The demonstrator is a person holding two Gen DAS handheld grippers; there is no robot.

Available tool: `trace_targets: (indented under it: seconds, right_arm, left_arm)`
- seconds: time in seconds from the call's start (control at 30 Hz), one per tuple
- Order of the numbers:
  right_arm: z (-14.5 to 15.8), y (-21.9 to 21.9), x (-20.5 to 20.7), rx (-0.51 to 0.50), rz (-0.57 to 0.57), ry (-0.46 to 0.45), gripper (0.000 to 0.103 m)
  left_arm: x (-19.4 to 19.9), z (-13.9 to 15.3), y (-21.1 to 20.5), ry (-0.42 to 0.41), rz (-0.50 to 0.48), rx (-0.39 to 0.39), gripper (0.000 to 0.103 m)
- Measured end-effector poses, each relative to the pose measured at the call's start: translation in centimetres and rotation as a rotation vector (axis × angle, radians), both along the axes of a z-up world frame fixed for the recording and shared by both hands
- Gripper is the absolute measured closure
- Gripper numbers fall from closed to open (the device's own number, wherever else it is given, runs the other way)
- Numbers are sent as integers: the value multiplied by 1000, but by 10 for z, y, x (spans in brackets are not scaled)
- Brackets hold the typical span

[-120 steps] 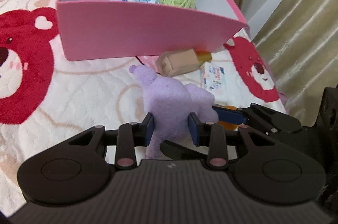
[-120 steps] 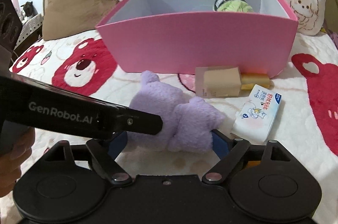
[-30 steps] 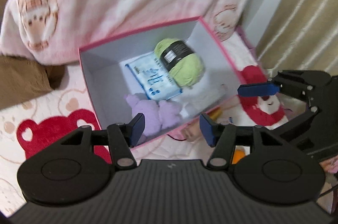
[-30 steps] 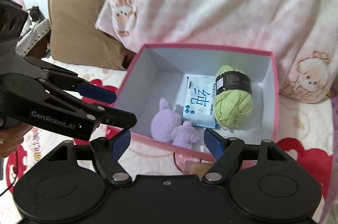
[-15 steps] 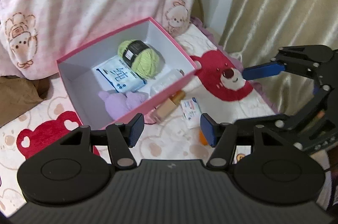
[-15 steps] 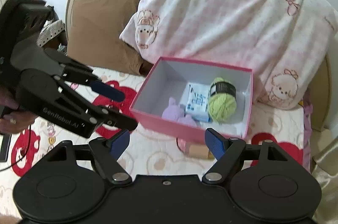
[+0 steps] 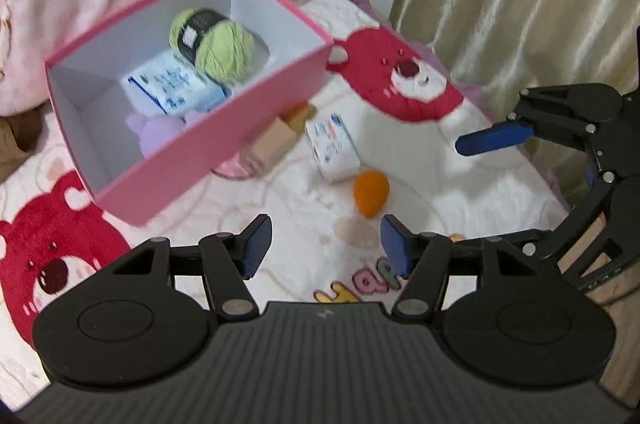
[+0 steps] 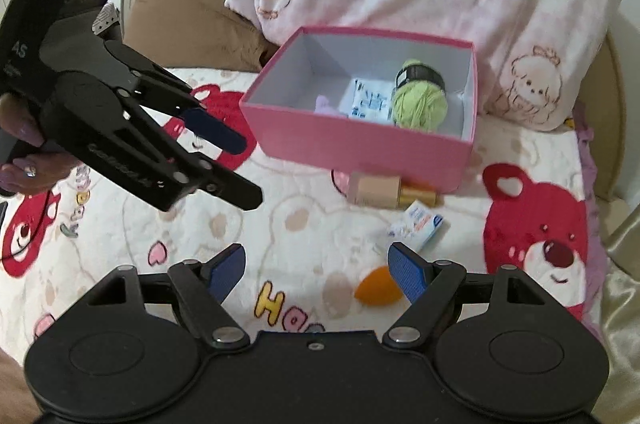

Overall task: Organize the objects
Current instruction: 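Withdraw the left gripper and move it to the orange sponge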

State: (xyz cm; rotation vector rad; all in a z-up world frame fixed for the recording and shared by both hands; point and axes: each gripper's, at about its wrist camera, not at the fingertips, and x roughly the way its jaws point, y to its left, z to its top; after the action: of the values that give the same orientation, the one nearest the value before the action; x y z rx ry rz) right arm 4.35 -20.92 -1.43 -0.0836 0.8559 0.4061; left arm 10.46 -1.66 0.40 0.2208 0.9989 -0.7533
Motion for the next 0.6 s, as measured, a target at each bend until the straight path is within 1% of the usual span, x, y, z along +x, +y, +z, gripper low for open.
trace_targets:
  seconds: [0.07, 0.13, 0.23, 0.33, 0.4, 0.47, 0.5, 0.6]
  right_arm:
    - [-16, 1, -7, -23, 11, -26, 19]
    - [-32, 2, -11, -44, 22, -51, 19]
    - [-51, 2, -13, -66, 17, -86, 19]
    - [-67, 0, -9, -60, -2, -106, 19]
    - [-76, -2, -8, -64, -24, -128, 19]
    - [-83, -4, -7, -71, -49, -132, 19]
    - [-86, -6, -6, -85, -55, -117, 19]
    - [-94, -11, -2, -87, -92, -113, 19]
  left_arm:
    - [-2, -9, -1, 10, -5, 7, 44]
    - [-3, -18, -2, 19, -3, -3, 44]
    - [-5, -26, -6, 28, -2, -39, 44]
    - [-7, -35, -14, 32, -16, -71, 44]
    - [-6, -43, -21, 37, -7, -87, 44]
    - [-5, -51, -27, 51, 3, -98, 44]
    - [-4, -56, -30, 54, 8, -107, 44]
    - [-3, -69, -41, 51, 18, -103, 44]
